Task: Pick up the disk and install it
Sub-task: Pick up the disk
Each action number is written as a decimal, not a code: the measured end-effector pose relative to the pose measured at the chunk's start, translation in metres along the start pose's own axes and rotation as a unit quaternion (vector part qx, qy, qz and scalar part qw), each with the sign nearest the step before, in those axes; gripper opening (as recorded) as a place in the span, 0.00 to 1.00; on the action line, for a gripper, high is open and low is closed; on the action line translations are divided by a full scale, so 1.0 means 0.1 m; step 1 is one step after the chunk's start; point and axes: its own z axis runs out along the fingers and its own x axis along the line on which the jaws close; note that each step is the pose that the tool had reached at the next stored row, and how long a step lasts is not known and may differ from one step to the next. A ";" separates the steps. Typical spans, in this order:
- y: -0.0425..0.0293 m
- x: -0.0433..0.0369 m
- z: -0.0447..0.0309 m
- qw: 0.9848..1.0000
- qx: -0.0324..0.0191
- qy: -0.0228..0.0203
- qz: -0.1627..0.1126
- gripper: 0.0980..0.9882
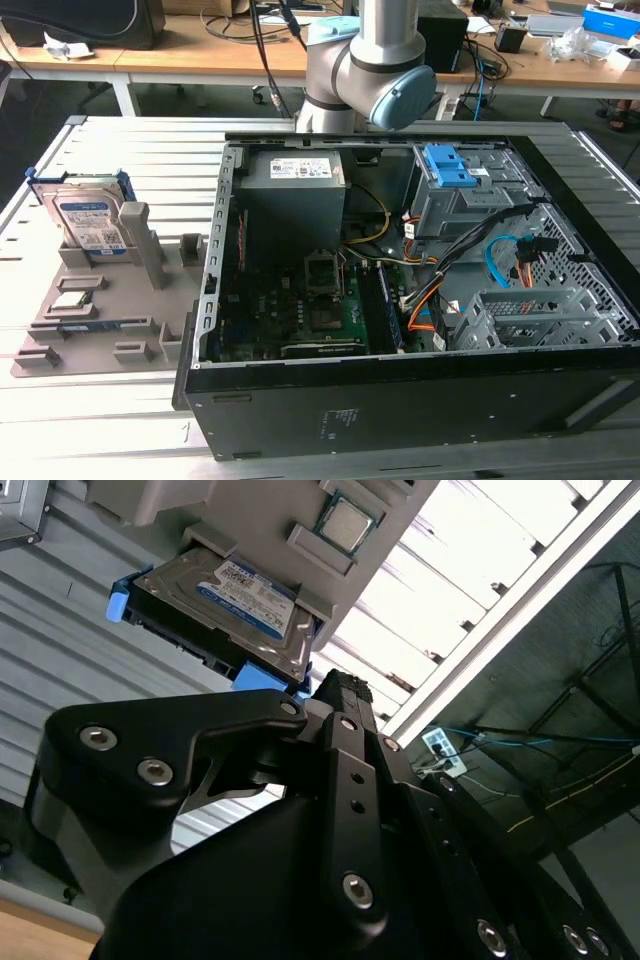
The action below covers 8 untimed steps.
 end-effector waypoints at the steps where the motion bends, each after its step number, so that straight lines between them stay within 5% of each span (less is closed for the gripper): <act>1: 0.000 0.000 0.000 1.000 0.000 0.000 -0.002 0.01; 8: 0.000 0.000 0.000 1.000 -0.001 0.001 -0.024 0.01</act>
